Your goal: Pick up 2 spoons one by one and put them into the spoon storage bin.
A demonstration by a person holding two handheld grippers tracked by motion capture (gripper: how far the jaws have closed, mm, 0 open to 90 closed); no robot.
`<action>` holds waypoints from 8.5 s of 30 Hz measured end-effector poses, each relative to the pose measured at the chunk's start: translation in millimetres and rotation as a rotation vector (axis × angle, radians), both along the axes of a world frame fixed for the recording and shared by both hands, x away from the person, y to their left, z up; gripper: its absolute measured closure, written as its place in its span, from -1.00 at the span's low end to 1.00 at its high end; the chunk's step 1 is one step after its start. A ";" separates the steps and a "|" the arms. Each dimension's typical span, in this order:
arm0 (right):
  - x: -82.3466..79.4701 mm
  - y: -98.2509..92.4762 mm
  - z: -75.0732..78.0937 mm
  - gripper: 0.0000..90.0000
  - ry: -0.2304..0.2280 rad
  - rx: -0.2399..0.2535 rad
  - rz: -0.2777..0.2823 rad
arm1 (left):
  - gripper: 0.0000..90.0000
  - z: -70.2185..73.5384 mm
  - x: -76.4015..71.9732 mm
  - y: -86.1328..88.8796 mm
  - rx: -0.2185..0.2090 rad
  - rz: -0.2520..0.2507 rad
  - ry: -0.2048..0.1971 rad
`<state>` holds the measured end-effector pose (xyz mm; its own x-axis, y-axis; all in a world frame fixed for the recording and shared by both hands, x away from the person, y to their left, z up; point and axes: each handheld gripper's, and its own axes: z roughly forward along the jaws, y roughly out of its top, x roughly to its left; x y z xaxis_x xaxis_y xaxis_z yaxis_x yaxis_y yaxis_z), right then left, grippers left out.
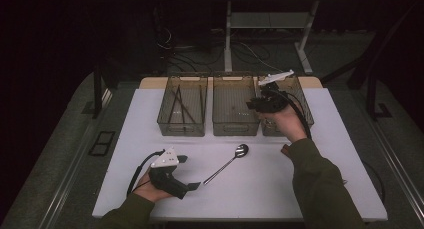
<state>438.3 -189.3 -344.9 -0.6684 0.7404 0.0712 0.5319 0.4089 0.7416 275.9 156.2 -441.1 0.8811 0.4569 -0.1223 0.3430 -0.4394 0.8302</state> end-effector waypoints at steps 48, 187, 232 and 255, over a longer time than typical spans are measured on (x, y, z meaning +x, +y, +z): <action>34.4 33.6 -13.4 -0.14 0.046 0.000 -0.008 | -1.00 0.5 -0.5 -0.4 -0.007 -0.015 0.000; -159.5 -52.4 -83.7 -0.10 0.111 0.045 0.202 | -1.00 -2.8 0.3 -1.9 0.019 -0.002 0.014; -153.9 -34.8 -100.0 0.63 0.128 -0.053 0.307 | -1.00 -3.5 -0.1 -3.4 0.033 -0.013 0.012; -156.7 -35.8 -101.0 0.92 0.153 -0.045 0.354 | -1.00 -3.4 -0.4 -3.3 0.030 -0.012 0.012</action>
<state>281.6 -225.1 -446.0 -0.8676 0.4701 0.1622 0.4546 0.6176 0.6417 275.6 152.9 -444.5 0.8850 0.4501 -0.1190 0.3474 -0.4683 0.8124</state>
